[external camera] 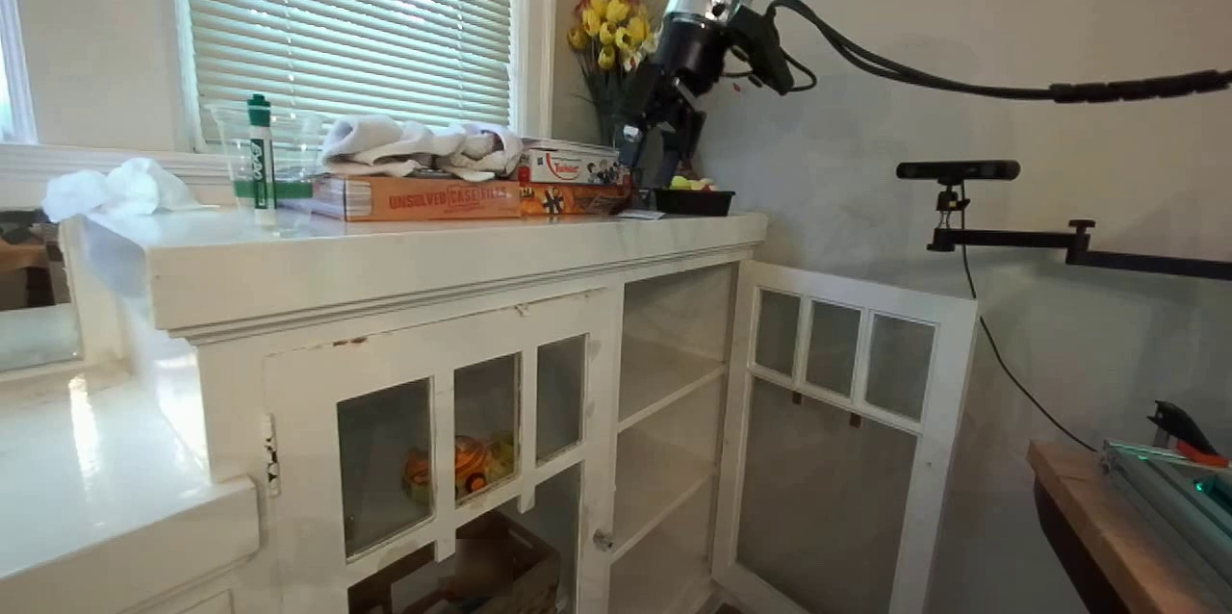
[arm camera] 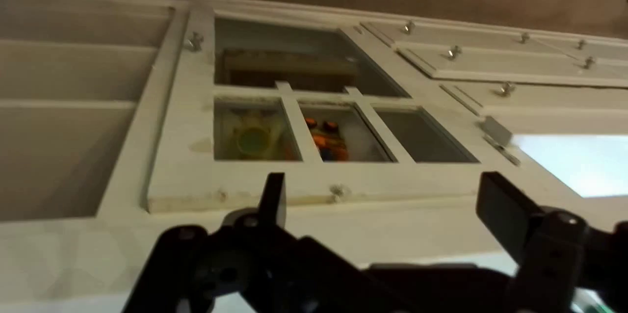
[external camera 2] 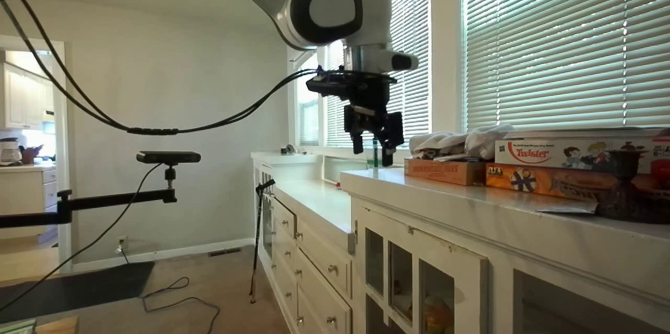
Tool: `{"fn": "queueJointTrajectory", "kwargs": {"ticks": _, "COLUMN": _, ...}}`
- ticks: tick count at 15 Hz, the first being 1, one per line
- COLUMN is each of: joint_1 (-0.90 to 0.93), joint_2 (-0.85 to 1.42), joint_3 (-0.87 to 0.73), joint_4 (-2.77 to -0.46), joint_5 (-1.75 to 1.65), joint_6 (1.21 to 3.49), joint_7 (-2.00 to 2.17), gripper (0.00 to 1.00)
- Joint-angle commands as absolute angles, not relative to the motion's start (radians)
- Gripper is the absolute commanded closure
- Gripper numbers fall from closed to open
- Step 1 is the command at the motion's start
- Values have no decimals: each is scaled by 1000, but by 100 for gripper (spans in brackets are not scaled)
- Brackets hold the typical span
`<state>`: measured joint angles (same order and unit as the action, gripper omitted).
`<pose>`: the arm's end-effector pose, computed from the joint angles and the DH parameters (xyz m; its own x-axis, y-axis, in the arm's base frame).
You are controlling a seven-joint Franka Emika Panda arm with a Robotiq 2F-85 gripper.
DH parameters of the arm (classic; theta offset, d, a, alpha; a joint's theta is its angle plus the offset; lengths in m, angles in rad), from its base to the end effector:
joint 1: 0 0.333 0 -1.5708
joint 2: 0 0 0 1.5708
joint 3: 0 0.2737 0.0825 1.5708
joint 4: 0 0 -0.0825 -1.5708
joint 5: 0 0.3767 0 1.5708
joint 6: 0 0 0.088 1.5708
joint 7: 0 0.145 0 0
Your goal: Take the cloth off of the cabinet door and white the top of the cabinet with it
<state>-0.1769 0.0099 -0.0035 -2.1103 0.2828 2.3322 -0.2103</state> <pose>0.5600 -0.0896 0.3578 0.9589 -0.1625 0.2326 -0.1181 -0.9739 -0.1937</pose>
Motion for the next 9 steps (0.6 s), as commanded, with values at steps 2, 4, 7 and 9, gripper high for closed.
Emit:
{"fn": "queueJointTrajectory", "kwargs": {"ticks": 2, "joint_1": -134, "joint_2": -95, "joint_3": -42, "joint_4": -2288, "joint_5": 137, "joint_6": 2236, "joint_7": -30, "gripper": 0}}
{"fn": "queueJointTrajectory", "kwargs": {"ticks": 4, "joint_1": -126, "joint_2": -124, "joint_3": -42, "joint_4": -2342, "joint_5": 129, "joint_6": 2205, "joint_7": 13, "gripper": 0}}
{"fn": "queueJointTrajectory", "kwargs": {"ticks": 7, "joint_1": -122, "joint_2": -158, "joint_3": -45, "joint_4": -2403, "joint_5": 124, "joint_6": 2176, "joint_7": 45, "gripper": 0}}
{"fn": "queueJointTrajectory", "kwargs": {"ticks": 9, "joint_1": -117, "joint_2": -106, "joint_3": -51, "joint_4": -2358, "joint_5": 156, "joint_6": 2189, "joint_7": 7, "gripper": 0}}
